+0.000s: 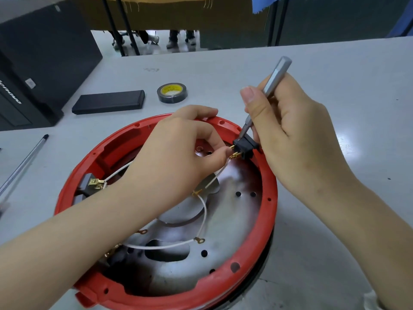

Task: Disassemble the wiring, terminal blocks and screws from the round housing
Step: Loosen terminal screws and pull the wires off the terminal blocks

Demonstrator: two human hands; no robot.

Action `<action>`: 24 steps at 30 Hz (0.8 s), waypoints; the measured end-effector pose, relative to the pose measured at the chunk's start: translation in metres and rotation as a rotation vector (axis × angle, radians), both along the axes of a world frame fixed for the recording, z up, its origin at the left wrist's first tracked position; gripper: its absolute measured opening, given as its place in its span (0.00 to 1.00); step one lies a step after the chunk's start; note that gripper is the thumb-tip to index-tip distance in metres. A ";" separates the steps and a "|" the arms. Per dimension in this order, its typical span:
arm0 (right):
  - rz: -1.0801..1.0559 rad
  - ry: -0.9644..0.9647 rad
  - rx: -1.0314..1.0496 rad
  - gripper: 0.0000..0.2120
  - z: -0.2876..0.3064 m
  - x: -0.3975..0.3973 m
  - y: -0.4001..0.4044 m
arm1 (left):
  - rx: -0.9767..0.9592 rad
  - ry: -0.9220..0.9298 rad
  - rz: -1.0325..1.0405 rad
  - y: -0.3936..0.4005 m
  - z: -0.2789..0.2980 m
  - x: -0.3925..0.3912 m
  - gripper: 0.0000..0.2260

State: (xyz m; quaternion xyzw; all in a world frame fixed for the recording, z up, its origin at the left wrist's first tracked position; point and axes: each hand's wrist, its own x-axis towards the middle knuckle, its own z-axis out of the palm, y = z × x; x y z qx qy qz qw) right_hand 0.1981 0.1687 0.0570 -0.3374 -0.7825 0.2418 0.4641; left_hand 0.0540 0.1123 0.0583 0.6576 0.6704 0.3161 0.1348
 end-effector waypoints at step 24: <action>-0.035 -0.001 0.109 0.07 -0.003 -0.002 -0.001 | -0.008 -0.015 -0.035 0.003 -0.002 0.001 0.08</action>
